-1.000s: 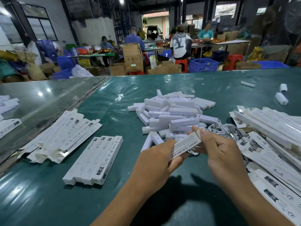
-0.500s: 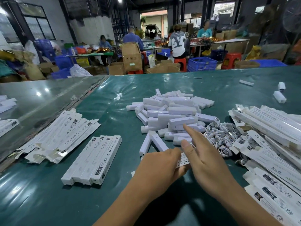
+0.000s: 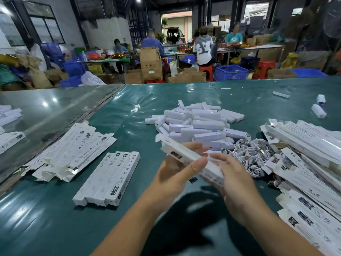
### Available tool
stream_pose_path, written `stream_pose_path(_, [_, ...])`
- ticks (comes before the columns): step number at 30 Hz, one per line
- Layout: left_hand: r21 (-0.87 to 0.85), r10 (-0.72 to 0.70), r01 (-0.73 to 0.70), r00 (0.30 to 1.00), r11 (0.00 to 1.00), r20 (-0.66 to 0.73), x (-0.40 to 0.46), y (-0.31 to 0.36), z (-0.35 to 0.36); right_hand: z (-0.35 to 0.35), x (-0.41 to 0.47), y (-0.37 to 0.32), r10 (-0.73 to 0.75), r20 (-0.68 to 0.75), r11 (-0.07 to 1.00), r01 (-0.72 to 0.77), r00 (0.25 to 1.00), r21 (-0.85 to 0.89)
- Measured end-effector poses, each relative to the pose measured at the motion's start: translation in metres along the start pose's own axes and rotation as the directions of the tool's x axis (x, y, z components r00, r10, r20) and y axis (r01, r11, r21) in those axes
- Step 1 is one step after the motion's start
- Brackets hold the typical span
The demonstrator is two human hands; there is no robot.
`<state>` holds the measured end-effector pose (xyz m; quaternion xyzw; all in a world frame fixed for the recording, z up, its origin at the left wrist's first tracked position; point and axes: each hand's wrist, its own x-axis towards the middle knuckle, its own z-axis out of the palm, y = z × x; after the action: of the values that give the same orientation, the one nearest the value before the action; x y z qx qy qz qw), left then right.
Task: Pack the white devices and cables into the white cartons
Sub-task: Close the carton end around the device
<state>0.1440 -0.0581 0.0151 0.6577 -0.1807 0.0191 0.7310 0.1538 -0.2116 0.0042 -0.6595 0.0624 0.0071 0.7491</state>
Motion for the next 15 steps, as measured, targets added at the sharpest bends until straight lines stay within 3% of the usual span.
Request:
stream_pose_path(2, [-0.087,0.038,-0.05,0.991,0.995,-0.131,0.003,0.003,0.0,0.007,-0.005,0.011,-0.125,0.149,0.966,0.154,0.981,-0.207])
stream_pose_path(3, [-0.117,0.027,-0.059,0.966,0.991,-0.259,0.007,0.007,-0.008,0.006,-0.005,0.014,-0.234,0.239,0.864,0.315,0.942,-0.394])
stream_pose_path(4, [-0.124,0.012,-0.067,0.917,0.99,-0.399,0.01,0.011,-0.019,0.004,-0.003,0.017,-0.267,0.386,0.672,0.458,0.883,-0.582])
stream_pose_path(5, [-0.094,0.01,-0.068,0.857,0.993,-0.515,0.013,0.014,-0.03,0.003,0.0,0.022,-0.202,0.518,0.463,0.547,0.831,-0.697])
stream_pose_path(7, [-0.011,0.029,-0.046,0.776,0.999,-0.631,0.015,0.016,-0.045,0.005,0.005,0.031,-0.043,0.602,0.248,0.593,0.797,-0.766])
stream_pose_path(9, [0.077,0.04,0.011,0.774,0.997,-0.631,0.015,0.014,-0.044,0.008,0.008,0.034,-0.125,0.604,0.172,0.617,0.787,-0.768])
stream_pose_path(12, [0.269,0.029,0.132,0.852,0.954,-0.522,0.013,0.007,-0.035,0.007,0.013,0.028,-0.315,0.488,0.179,0.556,0.814,-0.812])
stream_pose_path(15, [0.386,0.017,0.173,0.897,0.906,-0.442,0.012,0.002,-0.03,0.005,0.015,0.024,-0.301,0.411,0.115,0.461,0.861,-0.88])
